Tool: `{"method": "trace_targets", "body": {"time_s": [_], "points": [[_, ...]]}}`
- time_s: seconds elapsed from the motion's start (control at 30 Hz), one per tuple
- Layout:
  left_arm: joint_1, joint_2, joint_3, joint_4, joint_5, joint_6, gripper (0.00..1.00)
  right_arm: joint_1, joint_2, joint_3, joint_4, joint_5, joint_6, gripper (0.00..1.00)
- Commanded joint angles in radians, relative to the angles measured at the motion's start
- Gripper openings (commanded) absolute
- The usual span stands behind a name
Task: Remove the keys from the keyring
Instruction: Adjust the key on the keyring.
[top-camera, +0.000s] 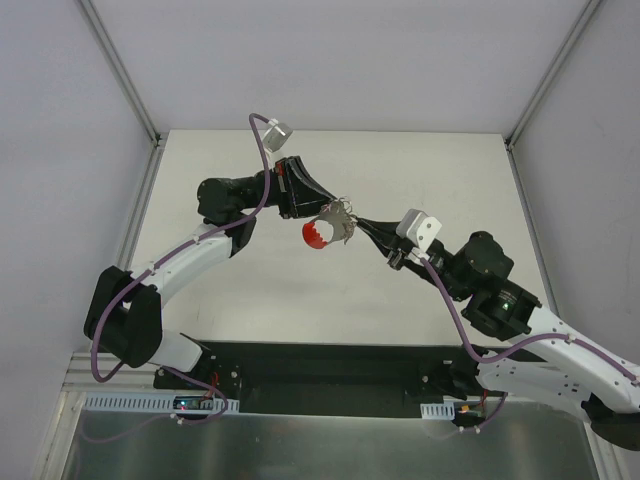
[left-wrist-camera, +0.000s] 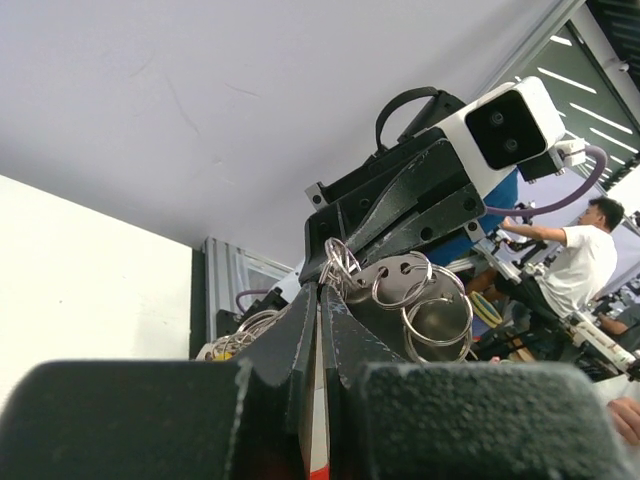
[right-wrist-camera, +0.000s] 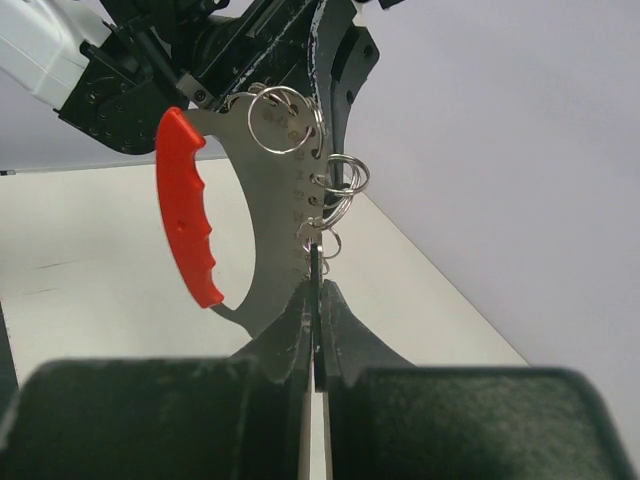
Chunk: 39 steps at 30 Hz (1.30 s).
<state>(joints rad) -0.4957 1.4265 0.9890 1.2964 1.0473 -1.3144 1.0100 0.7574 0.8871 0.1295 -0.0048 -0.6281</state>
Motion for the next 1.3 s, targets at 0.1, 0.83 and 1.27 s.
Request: {"method": "trace_targets", "body": {"time_s": [0.1,0.83,1.27], "points": [[0.028,-0.087,-0.044,0.385,-0.102,0.147,0.00,0.001,-0.007,0.030,-0.013,-0.032,0.062,0.01],[0.026,-0.173,-0.127,0.334,-0.116,0.340,0.00,0.001,0.094,0.102,-0.062,-0.028,0.203,0.01],[0.026,-0.199,-0.168,0.348,-0.125,0.353,0.00,0.001,0.088,0.122,-0.085,-0.001,0.159,0.01]]}}
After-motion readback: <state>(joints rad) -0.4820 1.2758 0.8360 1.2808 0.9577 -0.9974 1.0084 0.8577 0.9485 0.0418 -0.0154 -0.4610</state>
